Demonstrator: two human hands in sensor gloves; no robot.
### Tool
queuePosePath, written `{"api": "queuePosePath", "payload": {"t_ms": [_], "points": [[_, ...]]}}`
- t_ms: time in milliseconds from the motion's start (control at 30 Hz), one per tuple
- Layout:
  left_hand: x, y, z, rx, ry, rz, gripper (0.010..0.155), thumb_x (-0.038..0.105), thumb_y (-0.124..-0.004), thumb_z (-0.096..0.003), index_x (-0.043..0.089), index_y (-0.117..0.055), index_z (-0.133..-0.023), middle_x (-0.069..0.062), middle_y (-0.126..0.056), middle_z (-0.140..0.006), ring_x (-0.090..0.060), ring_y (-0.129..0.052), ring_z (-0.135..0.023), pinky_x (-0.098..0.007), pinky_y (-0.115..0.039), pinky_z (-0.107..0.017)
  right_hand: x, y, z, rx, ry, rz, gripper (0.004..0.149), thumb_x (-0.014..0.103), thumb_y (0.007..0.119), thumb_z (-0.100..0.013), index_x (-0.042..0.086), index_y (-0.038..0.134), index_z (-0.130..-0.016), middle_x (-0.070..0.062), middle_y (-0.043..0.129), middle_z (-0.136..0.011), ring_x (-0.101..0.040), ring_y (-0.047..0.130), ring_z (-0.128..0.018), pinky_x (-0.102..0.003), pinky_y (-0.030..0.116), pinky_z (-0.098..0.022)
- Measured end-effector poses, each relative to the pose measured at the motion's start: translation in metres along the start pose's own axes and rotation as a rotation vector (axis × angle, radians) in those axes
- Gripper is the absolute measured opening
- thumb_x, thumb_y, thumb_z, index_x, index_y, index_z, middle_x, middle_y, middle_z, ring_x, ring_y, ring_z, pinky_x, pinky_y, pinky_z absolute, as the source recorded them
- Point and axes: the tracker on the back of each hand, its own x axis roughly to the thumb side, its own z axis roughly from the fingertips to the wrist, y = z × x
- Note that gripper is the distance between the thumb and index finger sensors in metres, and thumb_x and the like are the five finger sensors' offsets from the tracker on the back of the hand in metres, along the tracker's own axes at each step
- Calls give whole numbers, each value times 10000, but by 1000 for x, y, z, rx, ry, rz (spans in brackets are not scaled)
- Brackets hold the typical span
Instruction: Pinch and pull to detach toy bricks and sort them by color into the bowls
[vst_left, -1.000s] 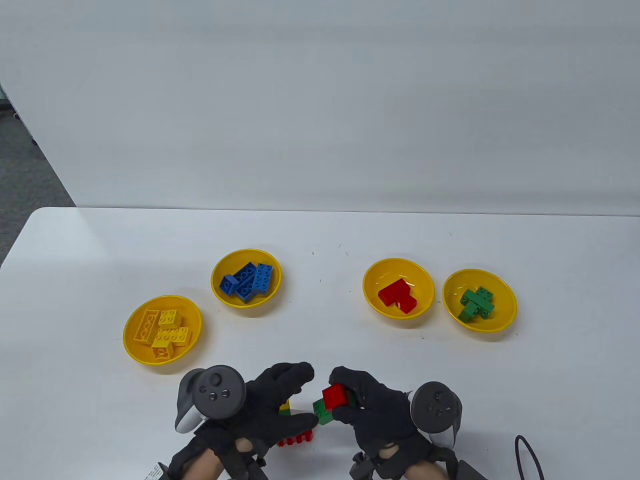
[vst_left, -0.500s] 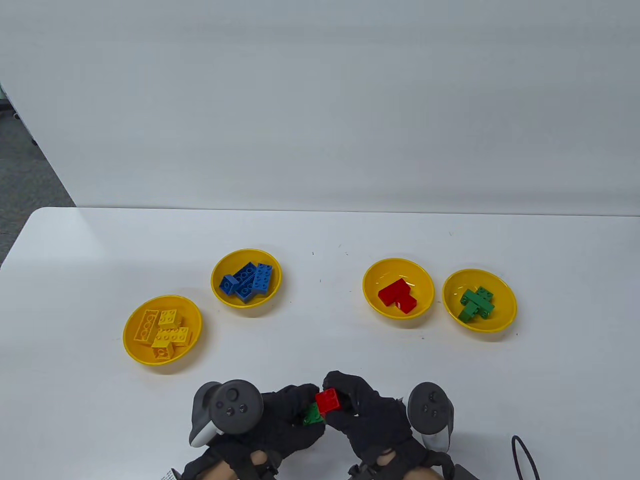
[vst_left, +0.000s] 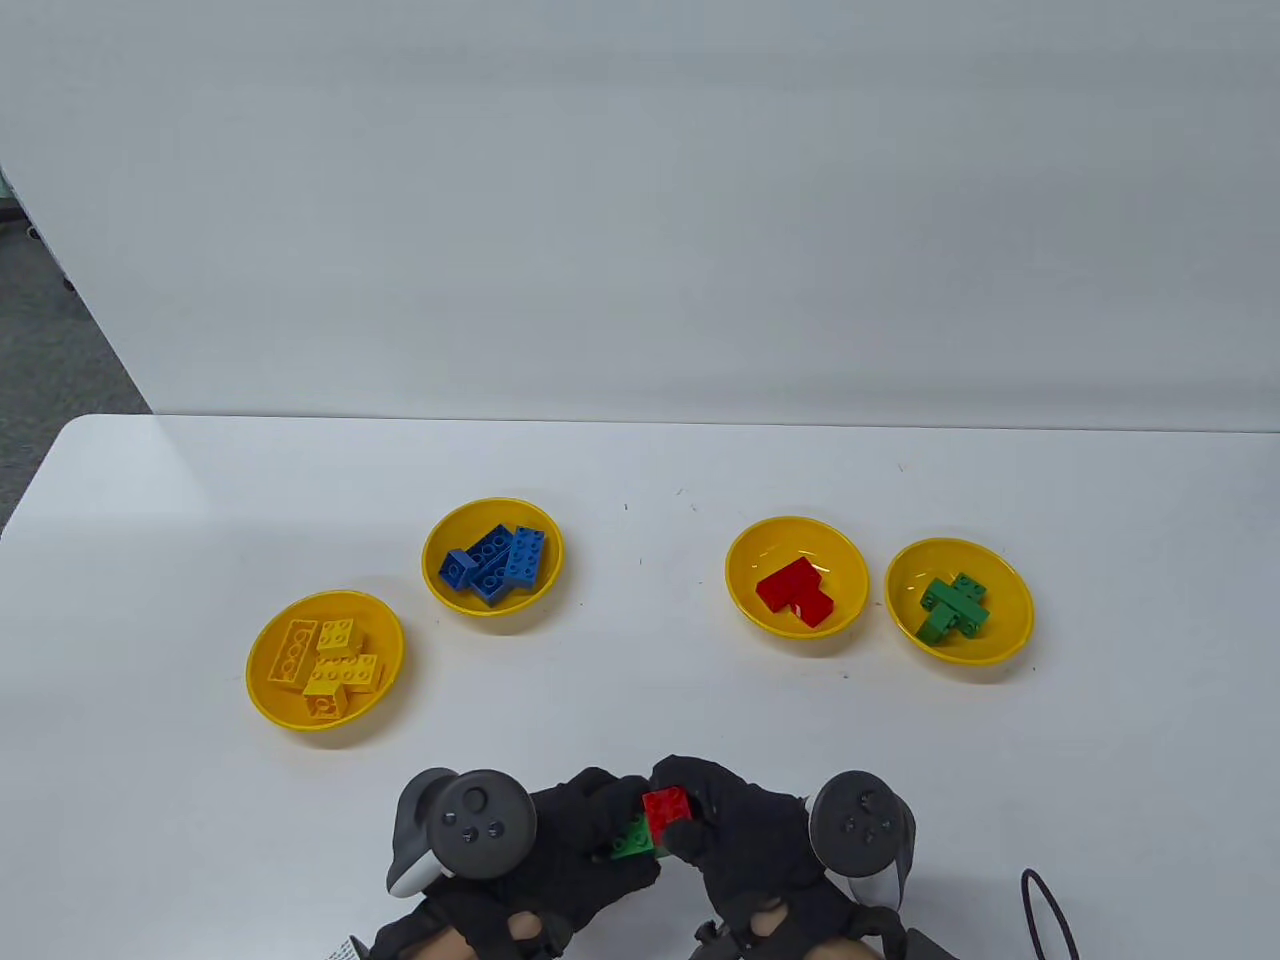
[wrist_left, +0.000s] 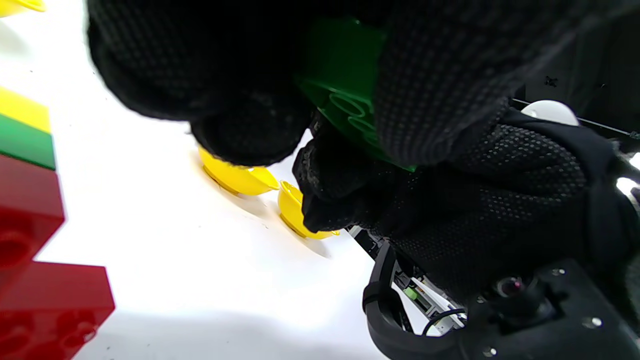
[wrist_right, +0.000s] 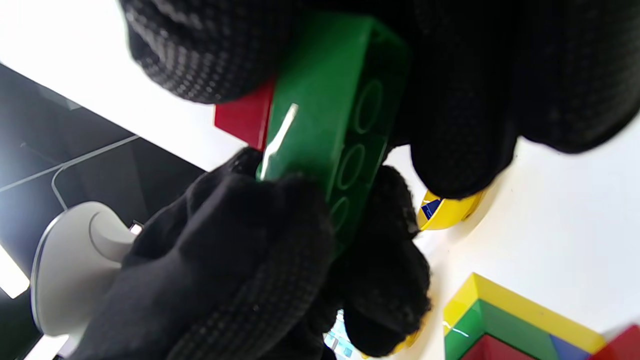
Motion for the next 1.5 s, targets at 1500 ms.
{"api": "queuePosePath", "payload": {"t_ms": [1500], "points": [[-26, 44, 13, 211, 145, -41, 676, 411, -987, -434, 125, -753, -1000, -219, -853, -895, -375, -1020, -609, -522, -896, -435, -14, -99, -156, -162, 95, 765, 582, 301, 806, -391, 88, 754, -931, -227, 892, -785, -450, 976, -535, -633, 799, -385]]}}
